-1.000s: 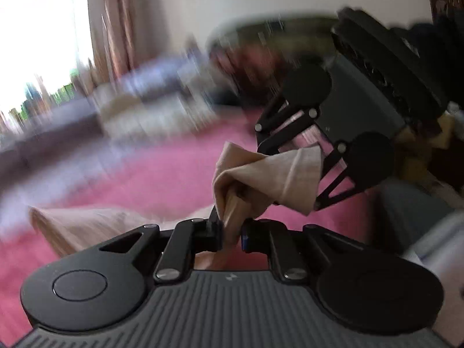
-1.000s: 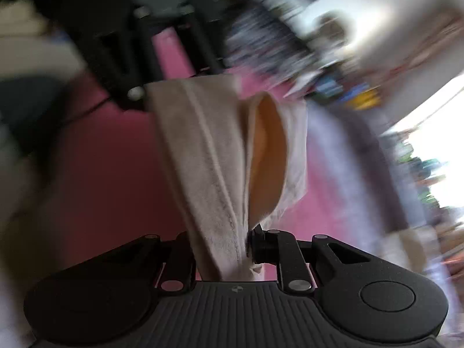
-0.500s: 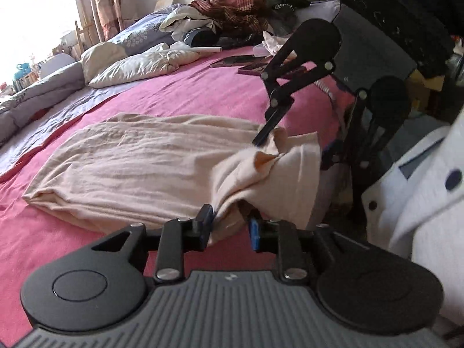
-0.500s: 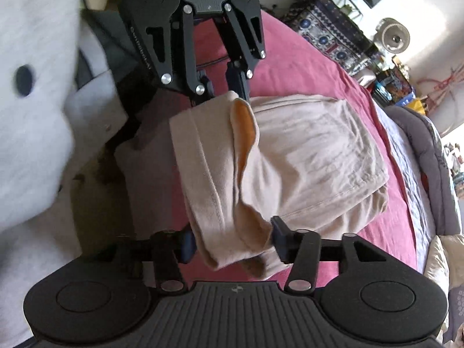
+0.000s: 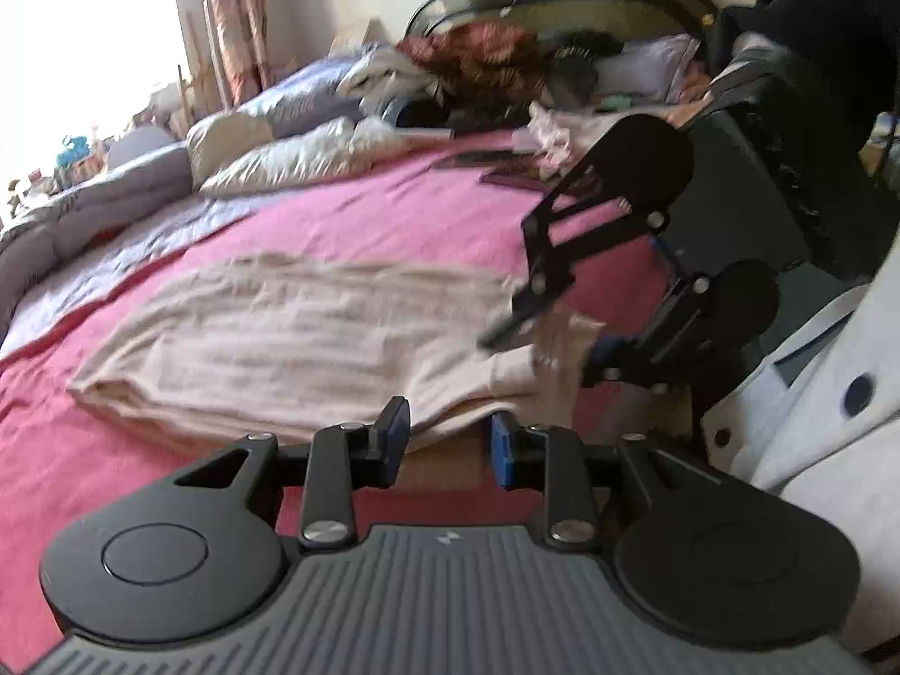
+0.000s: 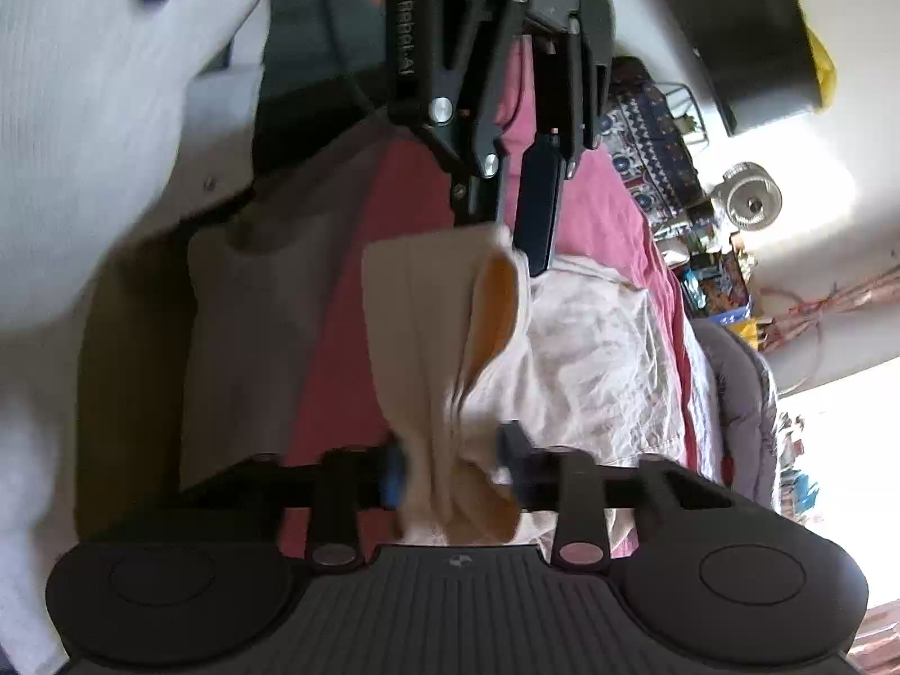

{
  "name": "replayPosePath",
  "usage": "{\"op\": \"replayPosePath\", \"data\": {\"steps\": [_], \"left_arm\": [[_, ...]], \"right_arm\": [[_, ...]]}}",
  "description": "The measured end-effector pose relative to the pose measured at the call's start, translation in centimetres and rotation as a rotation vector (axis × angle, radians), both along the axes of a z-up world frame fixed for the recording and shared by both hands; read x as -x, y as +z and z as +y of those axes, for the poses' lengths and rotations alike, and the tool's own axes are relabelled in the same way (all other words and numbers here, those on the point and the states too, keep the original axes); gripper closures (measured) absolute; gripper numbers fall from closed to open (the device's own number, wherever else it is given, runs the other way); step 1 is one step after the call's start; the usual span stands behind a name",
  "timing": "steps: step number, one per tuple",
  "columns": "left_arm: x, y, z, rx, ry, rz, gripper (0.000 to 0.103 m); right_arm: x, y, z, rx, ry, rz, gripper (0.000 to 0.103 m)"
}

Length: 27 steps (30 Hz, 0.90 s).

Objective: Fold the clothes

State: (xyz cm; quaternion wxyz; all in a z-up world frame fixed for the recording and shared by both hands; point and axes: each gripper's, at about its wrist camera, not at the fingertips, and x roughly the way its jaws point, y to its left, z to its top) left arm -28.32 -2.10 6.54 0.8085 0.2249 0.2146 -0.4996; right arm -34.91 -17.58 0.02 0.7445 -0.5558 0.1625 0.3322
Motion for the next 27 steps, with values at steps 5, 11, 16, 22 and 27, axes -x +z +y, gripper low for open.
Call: {"op": "replayPosePath", "data": {"steps": [5,11,16,22,27], "left_arm": [[-0.4,1.0,0.5,0.046,-0.018,0.004,0.068],[0.4,0.7,0.4,-0.023,-0.074,-0.131,0.063],[0.5,-0.2,-0.9,-0.081,-0.131,-0.279,0.051],[-0.3,-1.8,-2.2,-0.099,-0.135,-0.267,0.052],[-1.9,-1.5,-1.6,-0.03,-0.074,-0.092,0.087]], "right_arm": [[-2.7,4.7,-0.6,-0.18,-0.136,0.134,0.088],[-6.4,8.0,-1.3,-0.304,-0.229,0.245,0.088],[-7.0,7.8,-1.1,-0.279,-0.216,0.291,0.088],[-6.6,6.9,-1.1,-0.264,-0.209,0.334,0.088],[-4.6,5.5,-1.1,-0.159,-0.114,0.253,0.038]]}}
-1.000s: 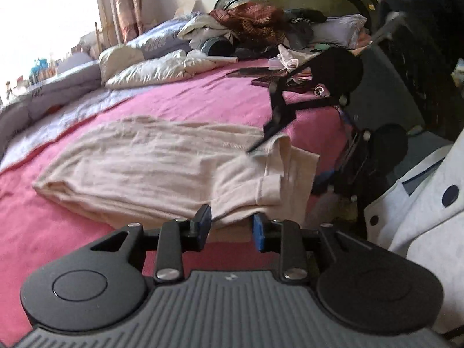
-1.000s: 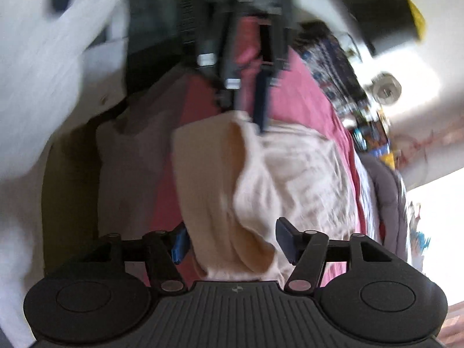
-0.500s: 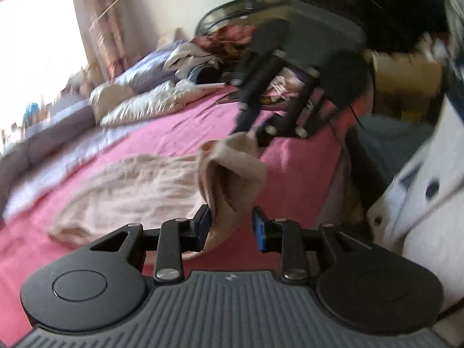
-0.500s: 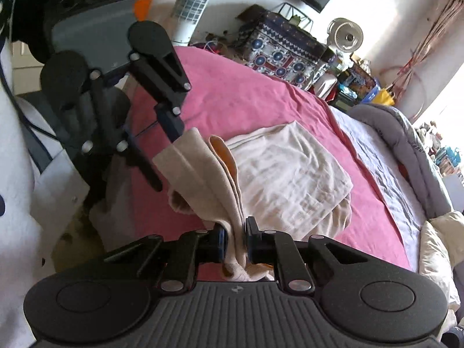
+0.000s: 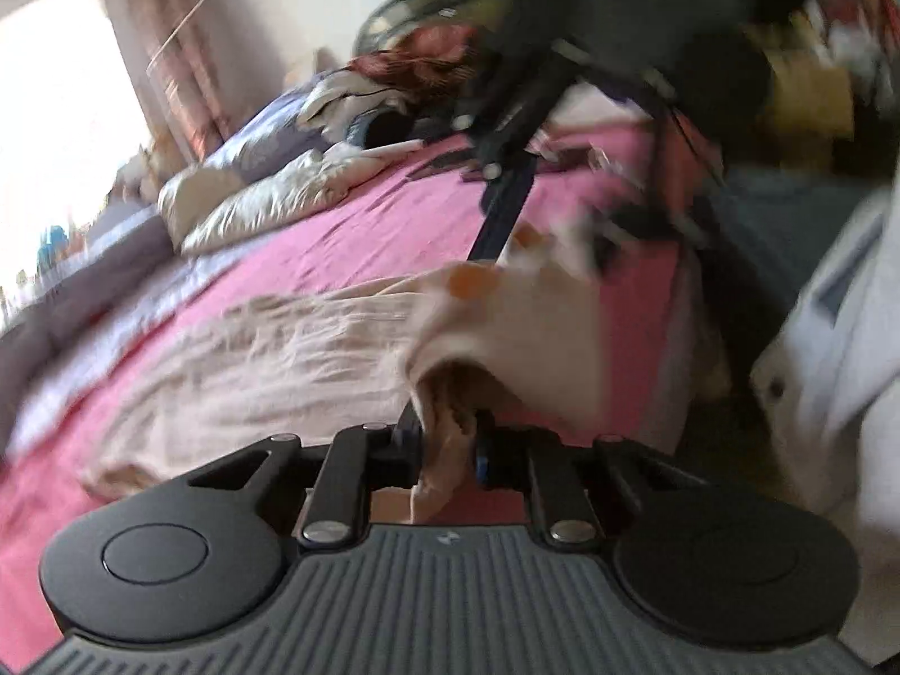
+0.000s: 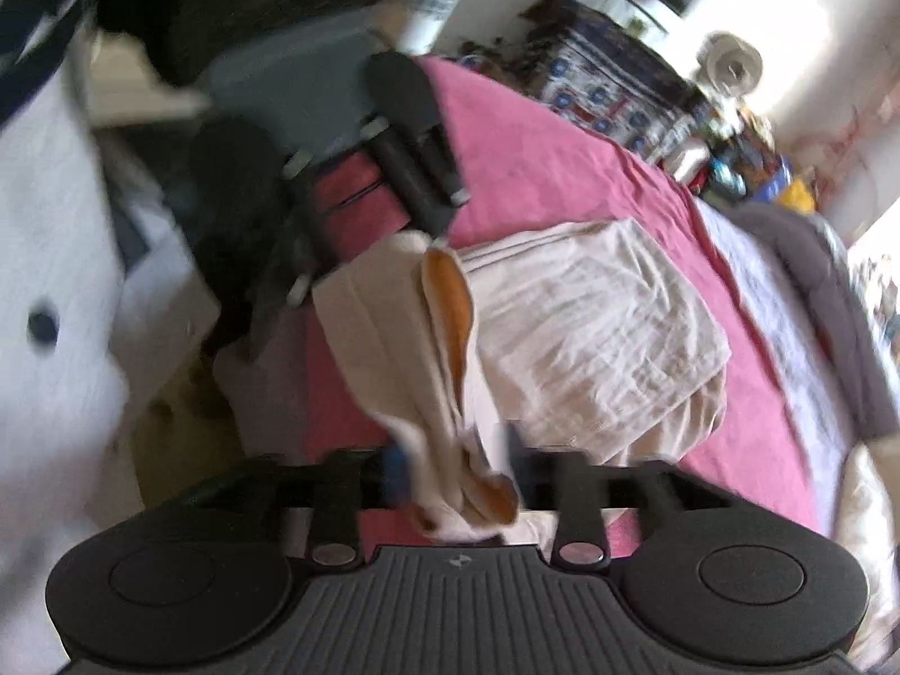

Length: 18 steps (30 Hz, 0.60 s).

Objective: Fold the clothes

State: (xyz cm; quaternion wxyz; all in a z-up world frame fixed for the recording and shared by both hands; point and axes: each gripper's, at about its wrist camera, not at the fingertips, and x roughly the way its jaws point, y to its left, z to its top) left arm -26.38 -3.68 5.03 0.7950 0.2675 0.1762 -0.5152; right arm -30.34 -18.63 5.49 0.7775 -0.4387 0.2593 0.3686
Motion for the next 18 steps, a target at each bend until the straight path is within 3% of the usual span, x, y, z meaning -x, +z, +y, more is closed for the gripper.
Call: {"op": "replayPosePath", "data": {"steps": [3,5,6,7,8,11,14,18], "left_arm": [[-1.2,1.4,1.3,0.084,0.032,0.094,0.087],[-1.6,2.1,1.7,0.096,0.026,0.103,0.087],[-1.7,2.3,1.9,0.098,0.021,0.104,0.087],[-1.8,2.5,2.0,0.096,0.015,0.103,0.087],[-2.0,2.6,2.1,0.096,0.01,0.108,0.087],[-3.2,3.3,2.9,0.135,0.014,0.154,0.087],[-6.2,4.8,4.1,0.239,0.046,0.244,0.087],[-12.9,7.2,6.1,0.393,0.159,0.318,0.085]], "right_arm": [[1.6,-1.7,0.4,0.083,0.087,-0.117,0.031],[1.8,-2.8,0.9,0.121,0.12,-0.184,0.036],[1.4,-2.8,1.0,0.116,0.111,-0.191,0.043],[0.8,-2.6,1.1,0.094,0.087,-0.18,0.069],[-0.1,-1.9,1.1,0.056,0.049,-0.138,0.084],[-3.6,1.4,0.1,-0.1,-0.061,0.029,0.085],[-8.4,4.9,-1.3,-0.248,-0.138,0.154,0.085],[-17.1,8.6,-1.7,-0.352,-0.159,0.244,0.084]]}}
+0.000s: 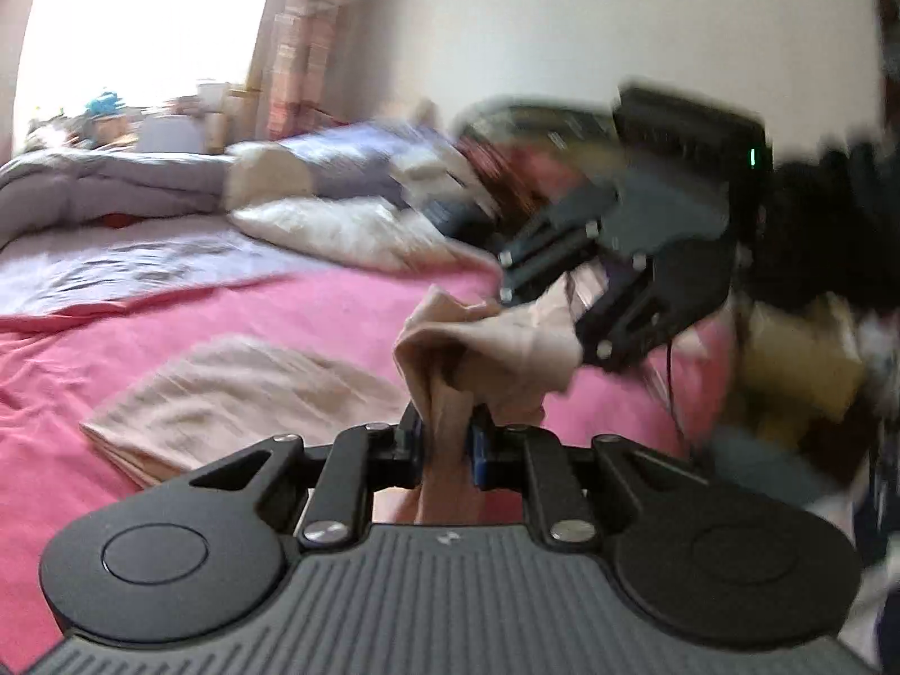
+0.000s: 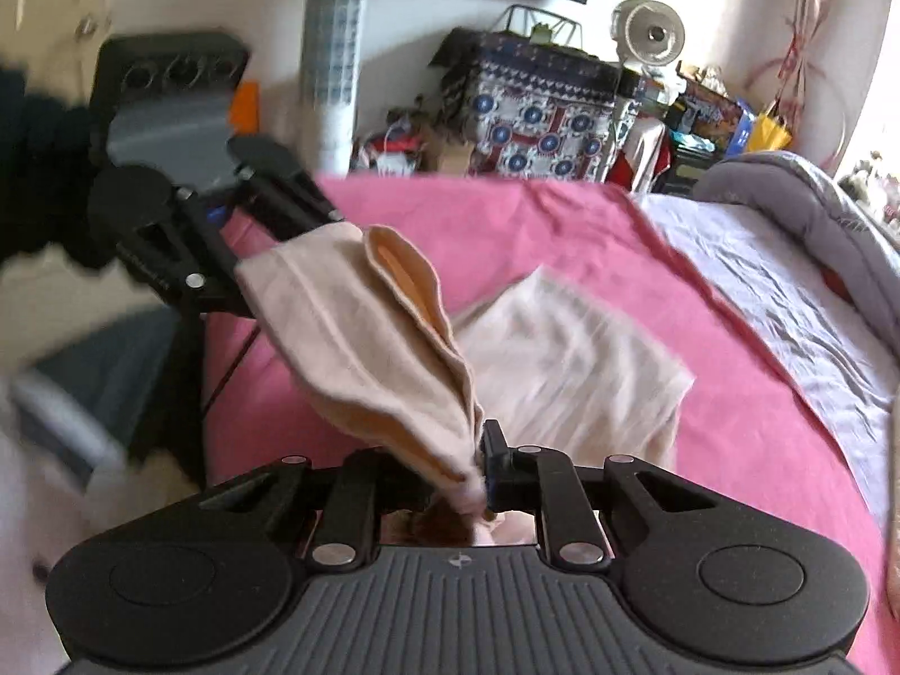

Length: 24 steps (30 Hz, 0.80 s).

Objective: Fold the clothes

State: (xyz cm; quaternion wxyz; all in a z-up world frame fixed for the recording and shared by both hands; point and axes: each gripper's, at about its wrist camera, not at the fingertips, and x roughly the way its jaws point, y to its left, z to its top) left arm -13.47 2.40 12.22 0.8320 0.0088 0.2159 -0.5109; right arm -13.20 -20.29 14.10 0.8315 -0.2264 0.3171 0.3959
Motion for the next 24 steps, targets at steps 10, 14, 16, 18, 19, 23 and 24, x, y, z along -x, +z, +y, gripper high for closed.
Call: {"op": "replayPosePath", "data": {"steps": [10,14,16,18,19,23,24], "left_arm": [[-18.9,-6.2,2.3,-0.086,0.462,0.345,0.076],[-20.3,-7.2,4.5,-0.048,0.615,0.378,0.066],[-19.6,-6.8,5.8,-0.053,0.696,0.371,0.066],[-17.2,-5.7,6.8,-0.064,0.705,0.314,0.066],[-15.5,-5.0,6.8,-0.081,0.68,0.261,0.066],[-5.3,-3.6,2.5,-0.244,0.463,-0.054,0.062],[-3.2,-3.6,1.4,-0.245,0.399,-0.083,0.059]], "right_arm": [[-22.2,-8.6,4.5,0.052,-0.123,0.134,0.045],[-22.5,-9.4,2.2,-0.074,-0.28,0.112,0.022],[-21.6,-8.1,-0.1,-0.1,-0.352,0.053,0.022],[-19.3,-6.5,-2.3,-0.13,-0.379,-0.016,0.022],[-17.9,-5.7,-3.4,-0.145,-0.384,-0.05,0.022],[-10.5,-4.8,-5.7,-0.141,-0.312,-0.118,0.022],[-9.0,-5.3,-5.8,-0.144,-0.314,-0.106,0.022]]}}
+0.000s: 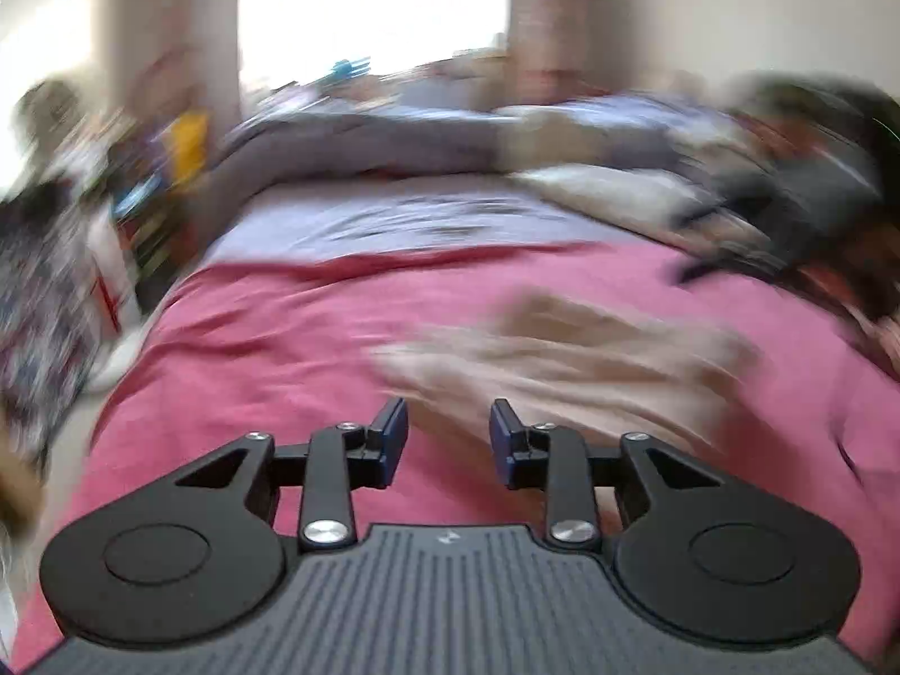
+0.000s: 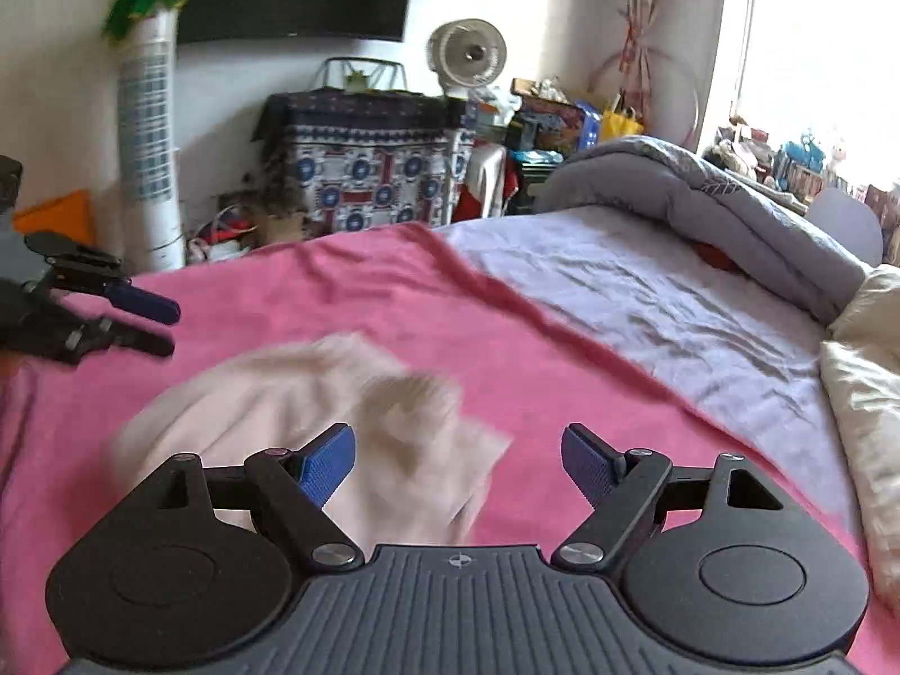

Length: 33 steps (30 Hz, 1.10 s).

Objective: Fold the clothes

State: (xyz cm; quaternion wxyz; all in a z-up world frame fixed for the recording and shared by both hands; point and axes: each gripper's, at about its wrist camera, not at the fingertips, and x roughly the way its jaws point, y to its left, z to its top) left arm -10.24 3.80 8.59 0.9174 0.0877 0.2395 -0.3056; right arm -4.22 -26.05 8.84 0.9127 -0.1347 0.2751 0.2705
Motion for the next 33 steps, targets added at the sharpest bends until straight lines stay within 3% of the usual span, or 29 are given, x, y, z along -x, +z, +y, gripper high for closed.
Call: {"op": "replayPosePath", "data": {"steps": [3,5,7,9,12,15,17,19,21,23,25,26,28,33], "left_arm": [[2.9,-1.0,-3.2,0.043,-0.133,0.008,0.052],[2.5,-2.6,-5.0,-0.02,-0.08,0.022,0.052],[1.4,-4.1,-5.7,-0.088,0.003,0.062,0.052],[1.2,-3.9,-5.2,-0.086,0.014,0.082,0.052],[2.4,-3.0,-4.8,-0.209,0.08,0.011,0.046],[4.0,-0.7,-4.9,-0.16,0.04,-0.091,0.046],[4.5,0.5,-6.0,-0.125,-0.006,-0.153,0.043],[3.5,0.0,-8.1,-0.125,-0.028,-0.187,0.043],[1.4,-1.8,-9.1,-0.12,-0.031,-0.121,0.043],[-0.1,-4.2,-9.6,-0.146,-0.005,-0.042,0.042],[0.0,-5.0,-9.3,-0.13,0.002,-0.025,0.042],[-0.3,-4.9,-9.4,-0.133,0.0,-0.024,0.041],[-0.3,-5.2,-9.6,-0.147,0.003,-0.037,0.041],[0.0,-5.7,-9.6,-0.137,0.001,-0.048,0.04]], "right_arm": [[2.8,-2.2,1.0,-0.017,-0.009,0.046,0.025],[2.9,-3.4,1.7,0.045,-0.028,0.046,0.03],[1.3,-4.2,1.8,0.111,-0.097,0.052,0.023],[-0.8,-3.4,0.5,0.032,-0.178,0.132,0.017],[-0.9,-1.1,0.4,-0.02,-0.187,0.076,0.017],[0.0,1.1,-1.8,-0.272,-0.166,0.098,0.016],[0.3,1.0,-2.6,-0.322,-0.232,0.131,0.024],[1.0,0.5,-2.6,-0.307,-0.249,0.151,0.038],[1.7,-0.4,-2.2,-0.29,-0.242,0.194,0.053],[2.0,-2.1,-0.9,-0.179,-0.286,0.229,0.079],[1.6,-3.8,-0.2,-0.025,-0.351,0.221,0.078],[1.2,-4.3,-0.2,0.004,-0.374,0.223,0.069],[0.8,-3.9,0.0,-0.012,-0.417,0.213,0.059],[0.4,-0.3,2.6,-0.049,-0.387,0.085,0.064]]}}
